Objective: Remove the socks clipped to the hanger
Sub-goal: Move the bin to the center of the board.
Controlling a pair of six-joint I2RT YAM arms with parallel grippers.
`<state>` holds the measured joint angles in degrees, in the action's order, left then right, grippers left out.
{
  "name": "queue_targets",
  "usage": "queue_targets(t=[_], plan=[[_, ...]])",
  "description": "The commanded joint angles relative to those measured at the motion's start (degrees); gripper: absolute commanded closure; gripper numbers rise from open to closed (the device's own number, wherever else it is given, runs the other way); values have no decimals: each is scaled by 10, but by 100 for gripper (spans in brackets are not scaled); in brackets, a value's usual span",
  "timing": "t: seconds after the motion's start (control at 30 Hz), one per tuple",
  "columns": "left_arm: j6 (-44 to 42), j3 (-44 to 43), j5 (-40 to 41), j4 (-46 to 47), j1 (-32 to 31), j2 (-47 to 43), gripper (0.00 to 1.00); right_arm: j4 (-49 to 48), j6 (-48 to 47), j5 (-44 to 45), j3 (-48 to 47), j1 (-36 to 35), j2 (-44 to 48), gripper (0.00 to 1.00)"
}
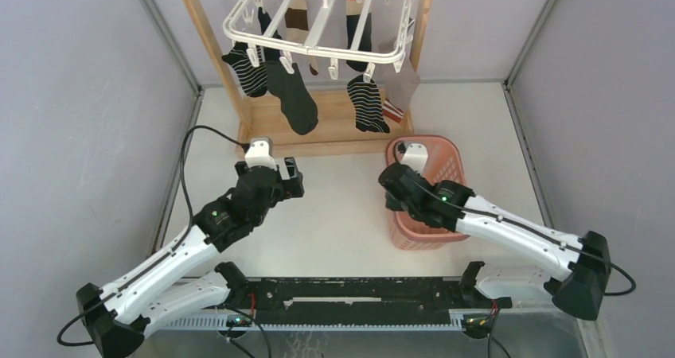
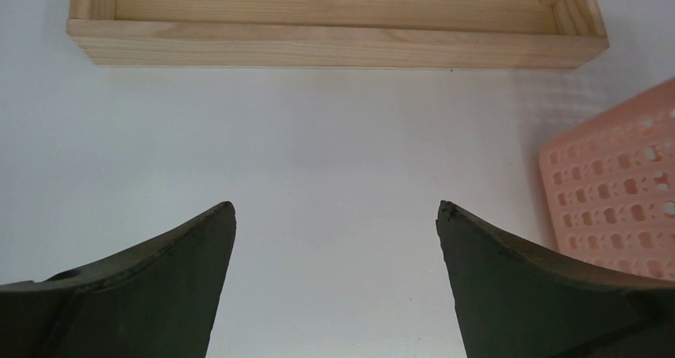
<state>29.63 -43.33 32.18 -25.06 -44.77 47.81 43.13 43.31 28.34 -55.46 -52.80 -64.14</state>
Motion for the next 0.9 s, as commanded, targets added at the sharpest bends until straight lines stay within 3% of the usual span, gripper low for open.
queue_targets(t=[0.0,0.33,0.87], plan=[[7,-12,-12,-7,9,-24,0,-58,72,67,-56,-57,-38,95],[29,-7,-3,-22,21,-27,0,-99,96,82,-152,-131,-160,95],[39,4,2,-36,32,-37,0,-134,140,84,-215,-199,-251,93]])
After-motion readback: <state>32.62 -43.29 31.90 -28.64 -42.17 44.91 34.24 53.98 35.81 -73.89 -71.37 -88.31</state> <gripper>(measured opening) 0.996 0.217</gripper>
